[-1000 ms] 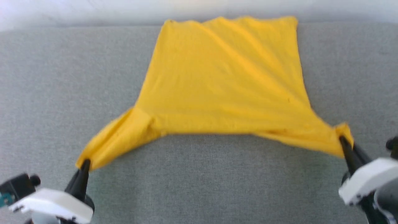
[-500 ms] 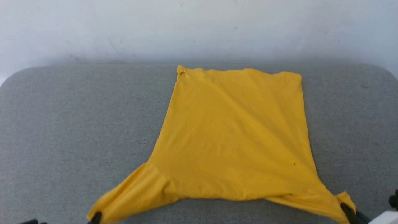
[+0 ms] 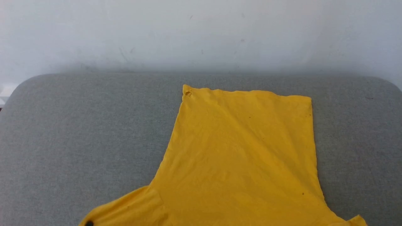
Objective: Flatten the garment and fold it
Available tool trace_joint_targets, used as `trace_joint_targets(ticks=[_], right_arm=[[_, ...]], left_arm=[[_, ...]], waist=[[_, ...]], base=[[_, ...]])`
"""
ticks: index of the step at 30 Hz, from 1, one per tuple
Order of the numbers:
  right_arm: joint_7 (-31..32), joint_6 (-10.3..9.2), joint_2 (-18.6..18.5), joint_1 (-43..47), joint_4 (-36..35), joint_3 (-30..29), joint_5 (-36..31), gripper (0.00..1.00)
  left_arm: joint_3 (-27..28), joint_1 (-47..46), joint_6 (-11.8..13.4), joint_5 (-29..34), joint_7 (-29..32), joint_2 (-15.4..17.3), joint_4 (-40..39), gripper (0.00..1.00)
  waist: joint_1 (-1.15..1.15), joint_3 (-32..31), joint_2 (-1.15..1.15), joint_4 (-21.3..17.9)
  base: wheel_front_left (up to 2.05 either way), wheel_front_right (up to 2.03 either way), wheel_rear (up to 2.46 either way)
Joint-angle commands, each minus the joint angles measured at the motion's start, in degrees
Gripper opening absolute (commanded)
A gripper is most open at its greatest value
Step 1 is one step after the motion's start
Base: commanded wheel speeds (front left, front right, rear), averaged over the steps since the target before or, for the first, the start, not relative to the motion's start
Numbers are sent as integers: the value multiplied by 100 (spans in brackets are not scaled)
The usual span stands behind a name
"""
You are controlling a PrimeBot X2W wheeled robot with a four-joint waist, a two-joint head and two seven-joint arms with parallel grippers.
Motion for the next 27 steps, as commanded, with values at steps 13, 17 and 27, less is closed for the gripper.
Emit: trace_joint_targets(ticks=[13,17,27], right_arm=[[-875,-4,8,-1123,1785,797,-1126,0],[-1122,-4,8,-1346,2430,977,-1308,0],[-1451,-4,8,-1723,1727,610,-1113,100]], left_arm=[[-323,-1395,-120,67,-82,-277,424,0],[-354,-1539,-140,92,-74,-275,520,0],[-306,-1583,-189,103,-151,-277,545,0]], waist=[[0,415,0,-145],[0,503,0,-158],[0,692,0,-165]], base=[[0,0,0],[0,0,0],[0,0,0]])
